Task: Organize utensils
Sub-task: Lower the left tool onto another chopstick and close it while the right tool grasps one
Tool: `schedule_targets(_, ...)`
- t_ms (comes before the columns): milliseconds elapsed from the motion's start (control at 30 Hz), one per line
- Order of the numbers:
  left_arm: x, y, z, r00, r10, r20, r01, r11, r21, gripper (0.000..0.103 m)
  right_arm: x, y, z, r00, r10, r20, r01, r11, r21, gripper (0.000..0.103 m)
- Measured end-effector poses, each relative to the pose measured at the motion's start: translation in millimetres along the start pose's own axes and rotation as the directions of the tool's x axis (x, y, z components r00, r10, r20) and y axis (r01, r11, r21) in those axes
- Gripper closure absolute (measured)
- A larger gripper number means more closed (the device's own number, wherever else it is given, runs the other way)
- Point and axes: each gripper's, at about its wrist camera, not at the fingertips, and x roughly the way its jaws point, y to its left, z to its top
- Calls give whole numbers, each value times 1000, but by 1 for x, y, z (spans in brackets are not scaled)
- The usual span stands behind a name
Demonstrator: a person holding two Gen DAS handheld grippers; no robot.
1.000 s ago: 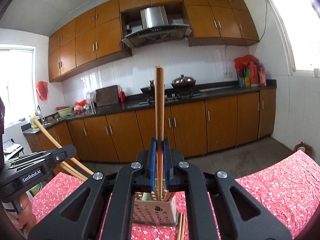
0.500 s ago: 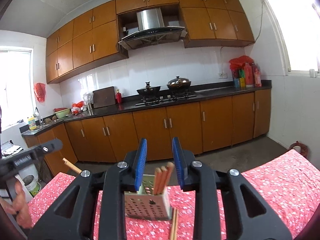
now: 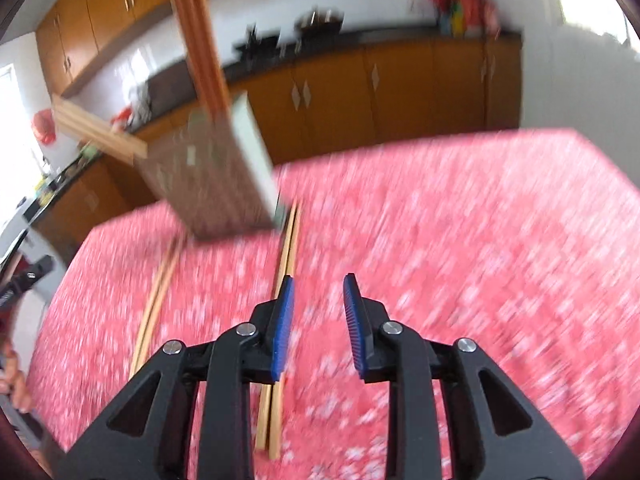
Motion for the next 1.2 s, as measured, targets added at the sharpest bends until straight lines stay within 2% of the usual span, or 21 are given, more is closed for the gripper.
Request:
schedule_targets(167, 21, 9, -27, 996, 9, -89, -12, 999, -43, 77, 24, 16, -16, 996, 20, -90, -24, 999, -40, 80)
schedule_targets(267, 24, 10, -32, 995, 8, -101, -12, 999, -42, 77, 34, 21, -19, 994, -16, -113, 8, 998, -66, 85)
schedule_targets(433, 24, 6, -31, 995, 1, -103, -4, 1000, -30, 77, 36, 20, -19, 993, -52, -102, 44, 996, -81, 86)
schedule_targets(600, 29, -6, -32, 993, -36, -114, 34, 999, -17, 77, 37, 25, -22, 993, -70, -94, 58, 991, -122, 86)
schedule_targets(667, 31, -11, -34, 991, -52, -121, 51, 999, -11, 77, 37, 23, -22, 992, -97, -84, 85, 988, -127, 95)
schedule_targets(833, 39, -27, -40, 983, -112, -148, 113, 994, 1, 77, 33, -2, -19, 986, -154, -59, 152, 988, -40, 95)
schedule_targets(967, 46, -42, -46, 974, -139, -176, 147, 989, 33, 80, 32, -12, -19, 986, -159, -57, 157, 987, -27, 95)
schedule_targets(1200, 62, -58, -56, 964, -116, -239, 138, 988, 76, 88, 30, -11, -22, 984, -169, -48, 167, 985, -54, 95)
